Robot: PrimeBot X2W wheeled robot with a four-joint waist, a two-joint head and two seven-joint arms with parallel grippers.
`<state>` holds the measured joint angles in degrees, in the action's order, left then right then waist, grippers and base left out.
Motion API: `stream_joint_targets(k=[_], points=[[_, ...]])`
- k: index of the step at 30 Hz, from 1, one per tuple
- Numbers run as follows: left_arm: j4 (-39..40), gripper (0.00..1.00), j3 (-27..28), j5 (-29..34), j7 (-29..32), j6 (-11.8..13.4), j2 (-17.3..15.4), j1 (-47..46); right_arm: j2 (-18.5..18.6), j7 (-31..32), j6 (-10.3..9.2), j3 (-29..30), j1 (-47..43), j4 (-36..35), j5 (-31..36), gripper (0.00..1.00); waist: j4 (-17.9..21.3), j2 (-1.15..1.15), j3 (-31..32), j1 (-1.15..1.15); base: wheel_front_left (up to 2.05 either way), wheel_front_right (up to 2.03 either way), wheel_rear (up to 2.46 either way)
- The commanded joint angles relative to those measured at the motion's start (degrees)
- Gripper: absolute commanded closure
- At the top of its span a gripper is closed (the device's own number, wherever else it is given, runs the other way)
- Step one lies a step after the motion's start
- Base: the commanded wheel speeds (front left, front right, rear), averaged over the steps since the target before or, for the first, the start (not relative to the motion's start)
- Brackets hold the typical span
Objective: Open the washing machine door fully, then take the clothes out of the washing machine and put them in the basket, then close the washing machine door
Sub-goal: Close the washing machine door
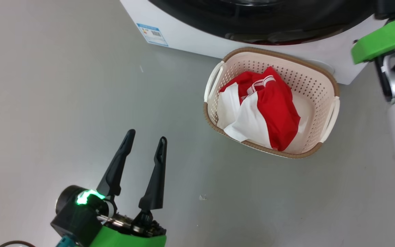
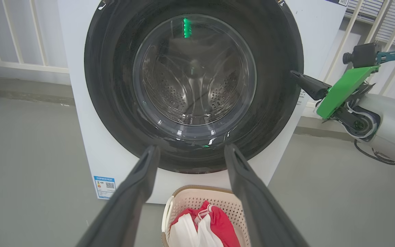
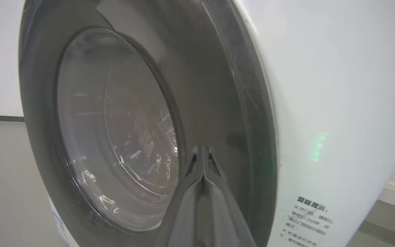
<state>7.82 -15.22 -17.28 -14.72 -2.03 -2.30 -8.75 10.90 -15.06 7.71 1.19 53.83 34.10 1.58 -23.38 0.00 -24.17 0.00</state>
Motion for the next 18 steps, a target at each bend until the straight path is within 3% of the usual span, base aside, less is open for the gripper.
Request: stream_joint_targets(k=[1,2,4,5,6,7,18], points=[[1.5,0.0,2.2,-0.2,-0.3,0.1,-0.6,-0.6,-1.8,0.1,-0.22,-1.4,-1.7,-2.1,-0.5,1.0,1.1,0.0,1.1,0.0,0.0,0.0,0.0],[1.6,0.0,2.3,-0.5,-0.3,0.1,-0.6,-0.6,-2.2,0.1,-0.22,-1.7,-2.3,-2.5,-0.8,1.0,1.5,0.0,1.5,0.0,0.0,0.0,0.0],[1.6,0.0,2.6,-0.6,-0.3,0.2,-0.6,-0.5,-2.8,0.1,-0.22,-2.3,-3.7,-3.5,-1.4,0.65,2.3,0.0,2.3,0.0,0.0,0.0,0.0],[1.7,0.0,2.8,-0.6,-0.3,0.2,-0.6,-0.5,-3.1,0.1,-0.22,-2.6,-4.5,-4.1,-1.7,0.55,2.7,0.0,2.7,0.0,0.0,0.0,0.0],[1.8,0.0,3.0,-0.6,-0.3,0.3,-0.6,-0.4,-3.4,0.1,-0.22,-2.7,-5.5,-4.9,-2.1,0.31,3.1,0.0,3.1,0.0,0.0,0.0,0.0],[1.8,0.0,3.2,-0.7,-0.3,0.4,-0.6,-0.3,-3.6,0.1,-0.22,-2.9,-6.5,-5.7,-2.4,0.0,3.5,0.0,3.6,0.0,0.0,0.0,0.0],[1.2,0.0,5.3,-0.5,-0.3,0.3,-0.6,1.3,-6.6,0.1,-0.22,-0.2,-20.7,-17.3,-4.6,0.0,9.7,0.0,8.8,0.0,0.0,0.0,0.0]])
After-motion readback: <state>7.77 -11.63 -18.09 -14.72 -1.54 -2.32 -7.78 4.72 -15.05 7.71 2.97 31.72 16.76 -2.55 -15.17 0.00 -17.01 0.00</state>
